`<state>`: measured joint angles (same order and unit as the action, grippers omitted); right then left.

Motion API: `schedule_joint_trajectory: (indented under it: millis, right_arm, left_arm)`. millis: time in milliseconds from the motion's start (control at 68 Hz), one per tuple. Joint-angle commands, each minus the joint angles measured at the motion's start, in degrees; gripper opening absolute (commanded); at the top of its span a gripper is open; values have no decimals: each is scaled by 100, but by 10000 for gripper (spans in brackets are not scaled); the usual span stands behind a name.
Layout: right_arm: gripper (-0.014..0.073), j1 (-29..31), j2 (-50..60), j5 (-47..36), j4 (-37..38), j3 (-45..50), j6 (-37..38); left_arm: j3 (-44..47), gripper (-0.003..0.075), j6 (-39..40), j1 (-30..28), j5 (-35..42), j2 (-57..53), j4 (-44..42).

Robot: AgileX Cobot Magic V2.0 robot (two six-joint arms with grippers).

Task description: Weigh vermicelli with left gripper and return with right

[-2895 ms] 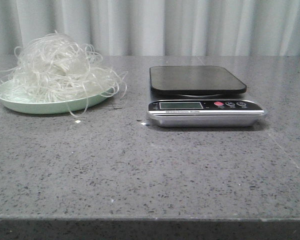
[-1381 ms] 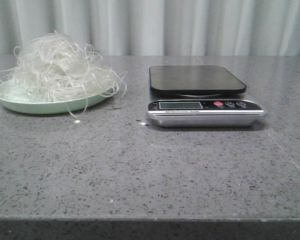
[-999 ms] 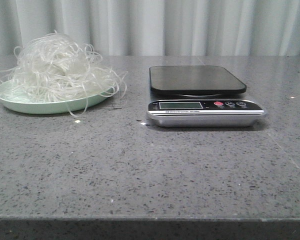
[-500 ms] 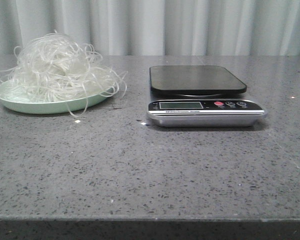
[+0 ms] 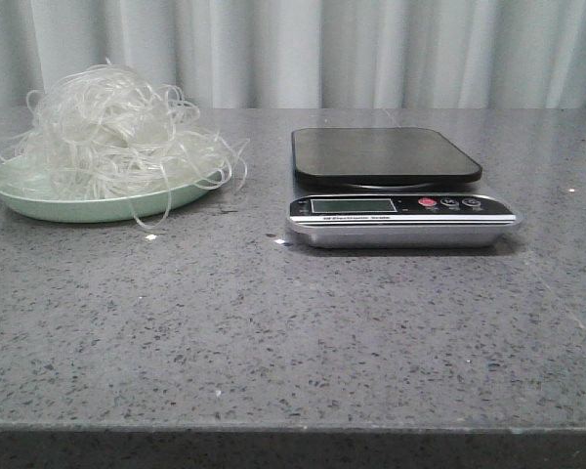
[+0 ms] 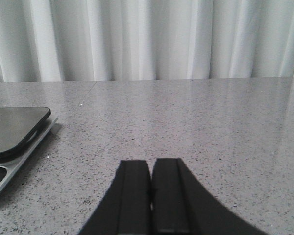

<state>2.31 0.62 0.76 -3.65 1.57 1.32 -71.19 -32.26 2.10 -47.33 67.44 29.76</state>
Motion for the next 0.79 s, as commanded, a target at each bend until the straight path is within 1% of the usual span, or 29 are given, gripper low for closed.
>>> schedule_joint_trajectory:
  millis: [0,73,147,279,426,617,691,779]
  right_arm:
    - [151,11,92,-404,-12,-45,-31]
    - [151,11,92,-392,-12,-45,-31]
    - [151,11,92,-392,-12,-45,-31]
    - [151,11,92,-392,-12,-45,-31]
    - [151,11,92,-392,-12,-45,-31]
    - [151,11,92,-392,-12,-45,-31]
    - [151,11,92,-392,-12,-45,-31]
    - [151,11,92,-392,-12,-45,-31]
  left_arm:
    - [-530,591,-756,1,-519,461,921]
    - [-764,591,-988,1,-799,848,1096]
    - [-906,591,-999,1,-936,1118,1096]
    - [-1008,590,-1283,22,-1020,1523,1107]
    - [-1008,589,-1548,238,-1020,1816,1107]
    - [-1008,589,-1599,554,-610,2113,1061]
    - [-1008,589,-1599,682,-264,2265,776]
    - [-1008,589,-1599,758,-57,2401,451]
